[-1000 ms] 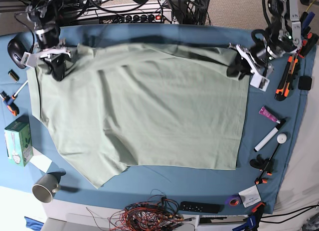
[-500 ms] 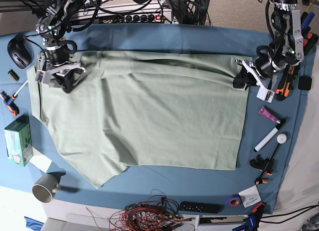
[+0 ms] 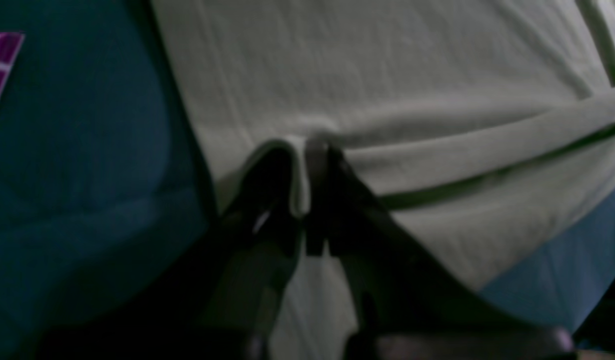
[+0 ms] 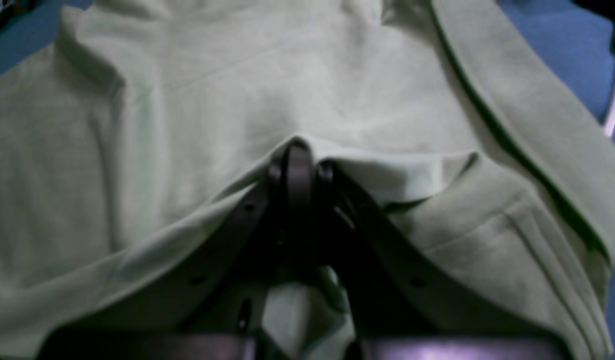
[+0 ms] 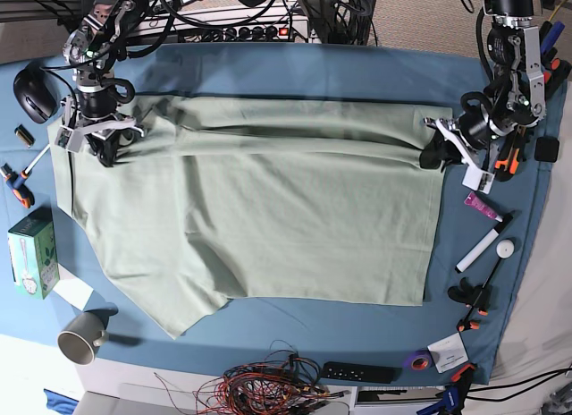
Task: Fold the T-shirt properly
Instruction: 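Fold the held edge over the shirt body toward the hem with both grippers, then open both grippers and lift them off the folded strip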
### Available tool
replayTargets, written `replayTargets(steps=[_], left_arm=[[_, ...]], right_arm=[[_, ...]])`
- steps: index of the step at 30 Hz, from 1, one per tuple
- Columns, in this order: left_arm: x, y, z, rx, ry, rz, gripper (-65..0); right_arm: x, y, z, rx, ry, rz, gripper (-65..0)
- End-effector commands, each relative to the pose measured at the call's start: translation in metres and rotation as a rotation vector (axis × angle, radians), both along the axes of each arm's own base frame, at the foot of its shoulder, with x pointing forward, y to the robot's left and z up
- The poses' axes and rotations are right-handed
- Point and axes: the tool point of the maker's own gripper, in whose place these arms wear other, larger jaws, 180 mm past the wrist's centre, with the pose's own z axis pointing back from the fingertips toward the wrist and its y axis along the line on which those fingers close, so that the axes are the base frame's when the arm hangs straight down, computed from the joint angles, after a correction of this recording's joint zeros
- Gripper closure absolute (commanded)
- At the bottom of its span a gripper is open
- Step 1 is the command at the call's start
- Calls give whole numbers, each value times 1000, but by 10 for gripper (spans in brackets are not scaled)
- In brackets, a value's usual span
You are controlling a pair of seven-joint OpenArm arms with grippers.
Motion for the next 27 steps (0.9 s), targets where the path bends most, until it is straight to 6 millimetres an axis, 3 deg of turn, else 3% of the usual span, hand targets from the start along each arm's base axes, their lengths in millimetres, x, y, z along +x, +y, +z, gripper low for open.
replayTargets(steps=[1,6,7,8,9,10,11,12,17,23,27], left_arm=[[11,6,14,-3,-55,17,0],[6,1,12,14,-48,-38,-24],[3,-2,12,15,-48,-63,-148],[3,-4,11,15,-45,-68,-265],[4,-3,10,15,-37,-53,-330],[5,1,7,20,-17,-16,-344],[6,6,3,36,-2,12,-344],[6,10,1,53,7,27,-344],[5,24,1,97,11,26,-344],[10,61,16,129,-17,100,-344],[4,77,23,87,-7,138,-344]], right_arm=[[6,-7,16,-31,-55,-13,0],[6,-2,13,-41,-37,22,0],[8,3,14,-43,-42,54,0],[9,8,15,-45,-47,88,-80],[10,12,16,-46,-54,114,-183],[10,13,16,-47,-56,119,-274],[10,13,16,-47,-55,115,-334],[10,12,16,-47,-55,112,-350],[-7,-15,15,-16,-32,25,-350],[-53,-70,31,104,-104,-174,-350],[-84,-81,30,165,-105,-230,-350]])
